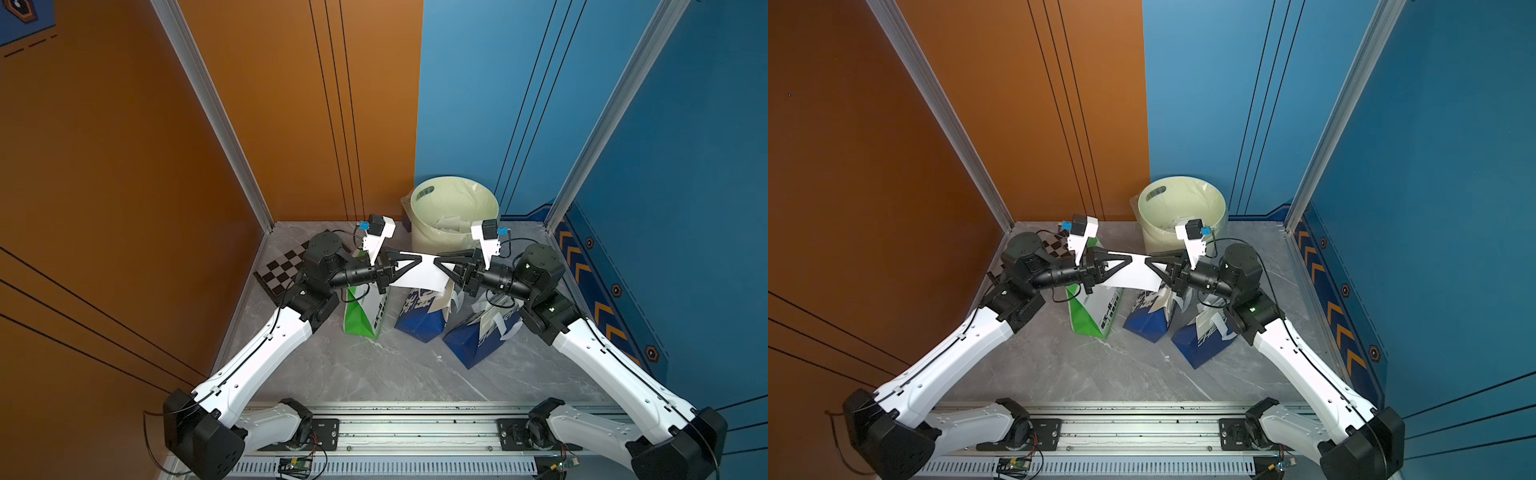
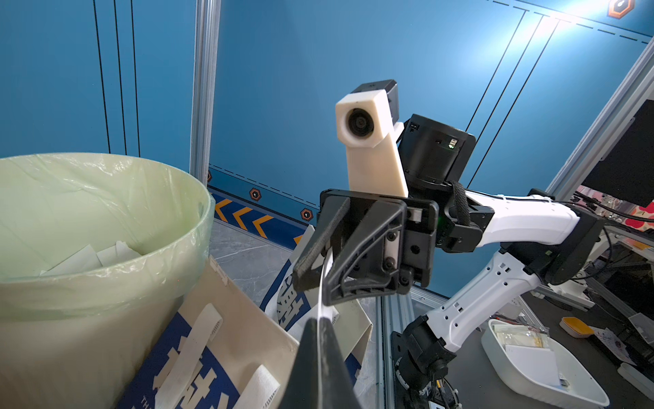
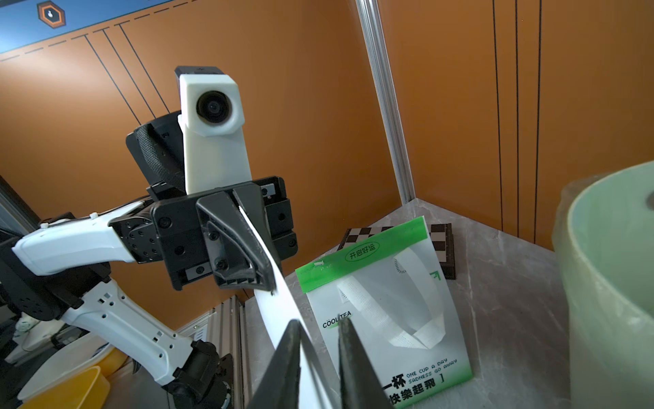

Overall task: Shred takeout receipts and throw away
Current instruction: Shred the takeout receipt.

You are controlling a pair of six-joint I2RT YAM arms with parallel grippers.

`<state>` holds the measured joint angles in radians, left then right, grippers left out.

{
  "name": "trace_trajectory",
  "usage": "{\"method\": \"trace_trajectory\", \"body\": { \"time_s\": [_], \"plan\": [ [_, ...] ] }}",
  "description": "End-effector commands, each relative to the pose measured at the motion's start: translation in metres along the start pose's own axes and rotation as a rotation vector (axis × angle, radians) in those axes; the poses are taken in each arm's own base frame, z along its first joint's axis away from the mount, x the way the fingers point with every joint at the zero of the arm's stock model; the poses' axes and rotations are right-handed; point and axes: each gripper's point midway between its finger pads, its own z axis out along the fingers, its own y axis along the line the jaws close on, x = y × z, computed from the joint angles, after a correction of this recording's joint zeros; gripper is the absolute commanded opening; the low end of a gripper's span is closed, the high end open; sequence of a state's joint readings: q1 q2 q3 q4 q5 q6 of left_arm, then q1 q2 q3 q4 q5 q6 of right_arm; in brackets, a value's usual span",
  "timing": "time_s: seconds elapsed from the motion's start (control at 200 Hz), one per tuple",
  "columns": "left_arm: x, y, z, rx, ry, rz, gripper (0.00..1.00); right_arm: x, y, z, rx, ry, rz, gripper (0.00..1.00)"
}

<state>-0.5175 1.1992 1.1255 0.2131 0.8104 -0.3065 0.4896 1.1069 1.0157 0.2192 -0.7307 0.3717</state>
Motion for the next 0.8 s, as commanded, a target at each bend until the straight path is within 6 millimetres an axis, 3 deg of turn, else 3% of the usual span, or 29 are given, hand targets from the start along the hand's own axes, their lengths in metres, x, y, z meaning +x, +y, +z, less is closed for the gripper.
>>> {"method": "trace_trajectory", "body": {
  "time_s": [0.0, 0.135, 0.255, 0.325, 0.405, 0.45, 0.54, 0.796],
  "plan": [
    [-0.005, 0.002, -0.003, -0.016, -0.018, -0.002, 0.0, -0.004, 0.004, -0.003, -0.013, -0.013, -0.011, 0.13],
    [-0.005, 0.002, -0.002, -0.015, -0.019, -0.009, 0.0, -0.007, 0.006, -0.002, -0.023, -0.022, -0.017, 0.0],
    [-0.003, 0.001, -0.001, -0.002, -0.011, -0.025, 0.0, -0.008, 0.008, 0.0, -0.03, -0.021, -0.024, 0.0],
    [-0.002, 0.0, 0.001, 0.008, -0.005, -0.04, 0.22, -0.008, 0.008, 0.001, -0.033, -0.012, -0.027, 0.0],
    [-0.002, 0.0, 0.003, 0.015, -0.002, -0.047, 0.35, -0.006, 0.011, 0.003, -0.043, 0.004, -0.032, 0.0],
    [-0.002, 0.001, 0.004, 0.015, -0.001, -0.05, 0.37, -0.005, 0.012, 0.005, -0.047, 0.014, -0.037, 0.0],
    [-0.003, 0.0, 0.004, 0.021, 0.0, -0.047, 0.35, -0.002, 0.013, 0.007, -0.051, 0.033, -0.044, 0.0],
    [-0.004, 0.001, 0.007, 0.024, 0.002, -0.053, 0.14, 0.003, 0.014, 0.01, -0.04, 0.083, -0.072, 0.0]
  ]
}}
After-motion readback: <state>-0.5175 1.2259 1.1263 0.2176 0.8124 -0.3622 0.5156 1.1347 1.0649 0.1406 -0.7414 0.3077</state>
